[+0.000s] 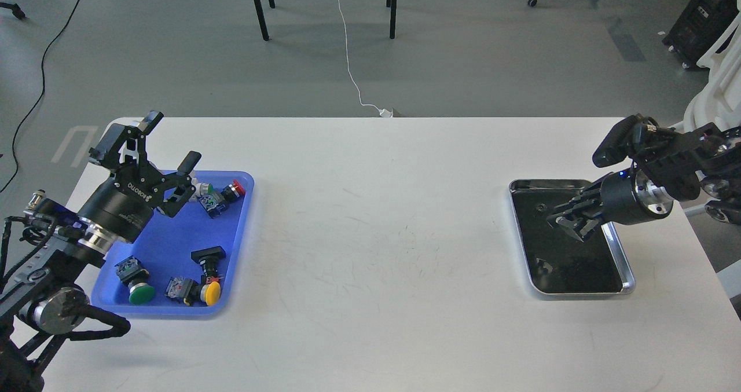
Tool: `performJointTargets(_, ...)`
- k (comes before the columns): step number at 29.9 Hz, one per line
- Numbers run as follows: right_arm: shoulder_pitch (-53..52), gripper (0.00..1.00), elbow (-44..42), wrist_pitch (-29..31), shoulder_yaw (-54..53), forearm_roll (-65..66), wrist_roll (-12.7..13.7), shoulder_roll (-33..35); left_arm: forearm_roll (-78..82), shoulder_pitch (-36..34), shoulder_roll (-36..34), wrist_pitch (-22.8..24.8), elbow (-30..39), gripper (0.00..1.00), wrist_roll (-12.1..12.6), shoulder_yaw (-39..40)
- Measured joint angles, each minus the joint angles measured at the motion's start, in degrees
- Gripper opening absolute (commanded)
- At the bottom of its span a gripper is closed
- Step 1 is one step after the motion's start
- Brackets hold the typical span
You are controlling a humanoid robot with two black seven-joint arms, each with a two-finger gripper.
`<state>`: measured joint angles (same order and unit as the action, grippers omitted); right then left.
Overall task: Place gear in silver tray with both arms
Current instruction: 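Carry the gear into the silver tray and open the right gripper, then lift the right gripper away from the silver tray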
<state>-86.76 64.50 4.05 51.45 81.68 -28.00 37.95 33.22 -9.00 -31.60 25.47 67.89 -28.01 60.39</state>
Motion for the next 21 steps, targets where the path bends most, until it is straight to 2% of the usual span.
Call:
performJointTargets(5, 4.17, 0.17, -3.64, -1.04, -0.99, 0.0, 0.0, -0.07, 0.0, 0.11, 0.18, 0.01, 0.13, 0.98, 0.0, 0.0)
performJointTargets(13, 7.44, 0.25, -5.59, -1.32, -1.29, -0.35, 0.0, -1.36, 0.07, 0.13, 0.25, -0.07, 0.14, 0.98, 0.0, 0.11)
performJointTargets(18, 8.47, 0.45, -5.7, -1.33, -1.51, -0.38, 0.0, -1.39, 0.09, 0.12, 0.26, -0.07, 0.14, 0.98, 0.0, 0.12)
performJointTargets(19, 8.52, 0.52, -5.7, -1.33, -1.52, -0.39, 0.0, -1.39, 0.09, 0.12, 0.26, -0.07, 0.14, 0.98, 0.0, 0.12)
performJointTargets(21, 8.83, 0.79, -5.71, -1.37, -1.58, -0.46, 0.01, -1.36, 0.1, 0.13, 0.27, -0.07, 0.14, 0.98, 0.0, 0.11)
